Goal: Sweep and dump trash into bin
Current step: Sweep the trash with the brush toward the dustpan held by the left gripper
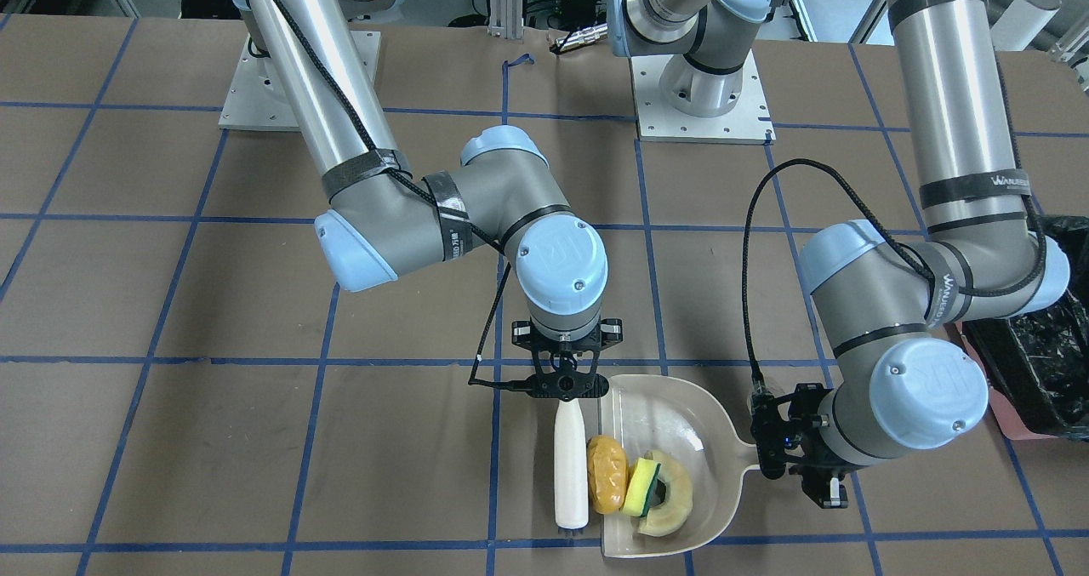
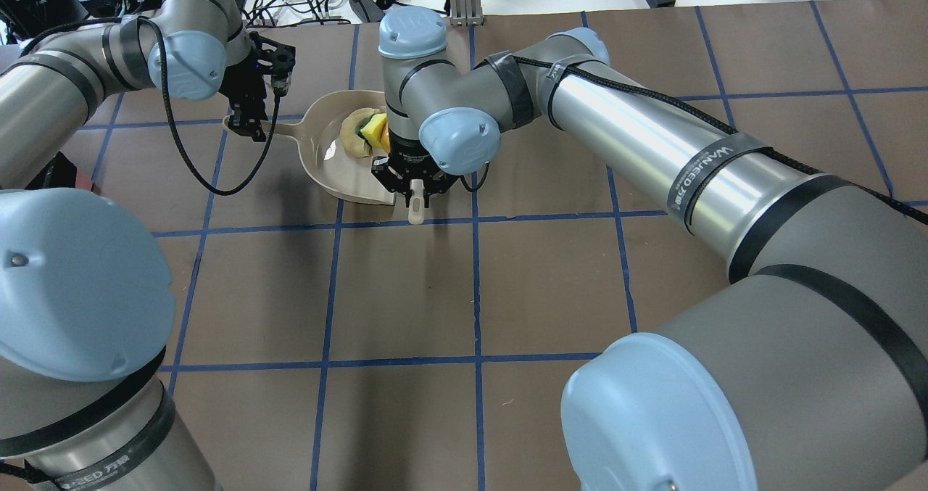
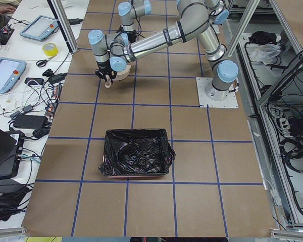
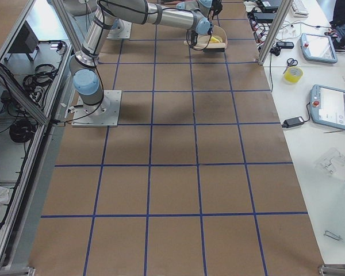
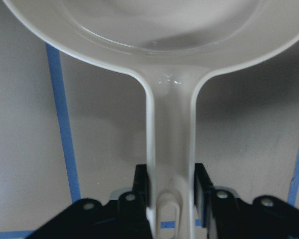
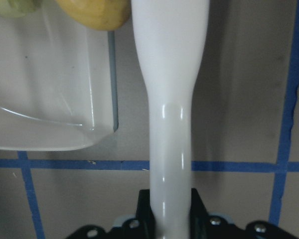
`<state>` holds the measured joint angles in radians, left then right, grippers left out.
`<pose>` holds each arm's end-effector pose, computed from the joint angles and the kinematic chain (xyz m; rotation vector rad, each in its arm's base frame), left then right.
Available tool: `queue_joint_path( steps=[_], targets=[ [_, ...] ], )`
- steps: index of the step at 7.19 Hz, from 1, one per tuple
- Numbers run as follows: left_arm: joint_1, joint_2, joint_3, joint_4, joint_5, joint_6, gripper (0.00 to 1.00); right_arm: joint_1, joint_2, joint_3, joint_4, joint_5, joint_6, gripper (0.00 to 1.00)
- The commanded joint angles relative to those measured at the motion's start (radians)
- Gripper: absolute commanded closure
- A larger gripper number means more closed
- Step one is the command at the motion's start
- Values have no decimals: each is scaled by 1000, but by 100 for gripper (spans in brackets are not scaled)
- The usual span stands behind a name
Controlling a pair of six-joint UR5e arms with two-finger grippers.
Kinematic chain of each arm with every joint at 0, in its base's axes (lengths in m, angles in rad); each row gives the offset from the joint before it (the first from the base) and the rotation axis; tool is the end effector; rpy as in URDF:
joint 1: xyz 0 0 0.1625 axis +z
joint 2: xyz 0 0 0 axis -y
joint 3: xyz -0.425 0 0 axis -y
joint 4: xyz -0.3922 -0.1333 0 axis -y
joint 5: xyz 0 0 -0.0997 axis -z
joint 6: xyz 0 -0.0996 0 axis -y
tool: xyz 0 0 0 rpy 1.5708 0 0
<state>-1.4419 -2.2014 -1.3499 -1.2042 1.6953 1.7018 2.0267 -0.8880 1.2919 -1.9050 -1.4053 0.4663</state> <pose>-0.0292 -0.7154 0.2465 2.1929 2.1824 0.1935 0.4520 -0.5818 0.2331 0.0244 3.0174 0.2056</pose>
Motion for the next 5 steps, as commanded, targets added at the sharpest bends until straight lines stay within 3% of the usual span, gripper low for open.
queue_joint_path(
  steps=[1,5],
  targets=[
    [0,2,0,2,-3,7,100,30,20,-32,-14,18,21,100],
    [0,2,-5,3,-5,13,100,67,63,-86,-69,46,46,100]
  ],
)
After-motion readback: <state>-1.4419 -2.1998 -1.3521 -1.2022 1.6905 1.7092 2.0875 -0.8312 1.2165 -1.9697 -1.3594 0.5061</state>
